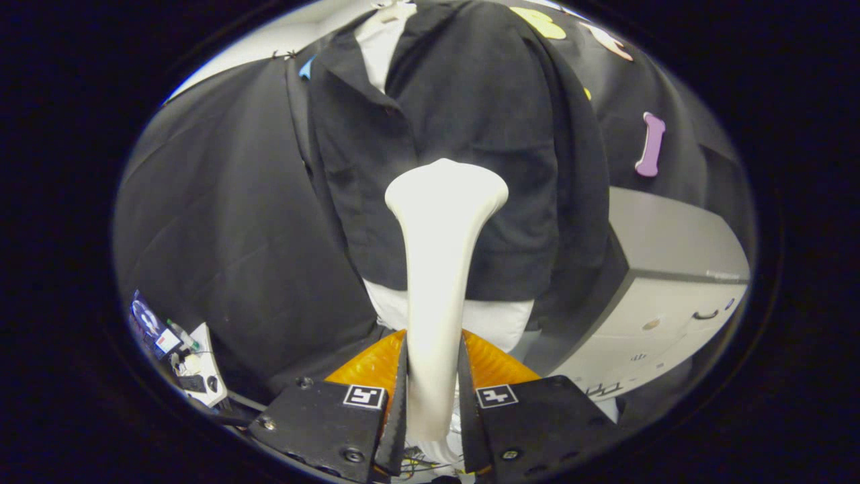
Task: Iron the clothes twice with a garment steamer, once on the left side and once on the right side.
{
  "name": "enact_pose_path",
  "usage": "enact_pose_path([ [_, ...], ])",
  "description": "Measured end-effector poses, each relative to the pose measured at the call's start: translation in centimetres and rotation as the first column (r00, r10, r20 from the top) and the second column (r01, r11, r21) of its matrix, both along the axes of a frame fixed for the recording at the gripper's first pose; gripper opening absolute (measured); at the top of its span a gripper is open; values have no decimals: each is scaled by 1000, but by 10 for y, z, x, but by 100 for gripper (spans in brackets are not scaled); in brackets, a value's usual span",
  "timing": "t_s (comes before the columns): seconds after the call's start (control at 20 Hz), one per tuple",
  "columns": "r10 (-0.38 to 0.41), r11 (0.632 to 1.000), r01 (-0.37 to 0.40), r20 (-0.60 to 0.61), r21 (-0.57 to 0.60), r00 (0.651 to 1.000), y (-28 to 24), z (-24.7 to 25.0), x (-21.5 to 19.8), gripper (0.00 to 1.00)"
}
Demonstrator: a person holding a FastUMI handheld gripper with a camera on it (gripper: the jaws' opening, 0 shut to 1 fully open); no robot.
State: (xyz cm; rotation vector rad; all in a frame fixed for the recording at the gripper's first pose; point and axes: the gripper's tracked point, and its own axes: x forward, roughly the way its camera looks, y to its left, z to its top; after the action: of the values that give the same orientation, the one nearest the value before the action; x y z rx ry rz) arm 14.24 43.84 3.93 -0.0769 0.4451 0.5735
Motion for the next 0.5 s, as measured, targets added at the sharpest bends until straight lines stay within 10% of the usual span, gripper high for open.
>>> enact_pose_path([
  [0.5,51,990,-81,240,118,969,74,156,-47,36],
])
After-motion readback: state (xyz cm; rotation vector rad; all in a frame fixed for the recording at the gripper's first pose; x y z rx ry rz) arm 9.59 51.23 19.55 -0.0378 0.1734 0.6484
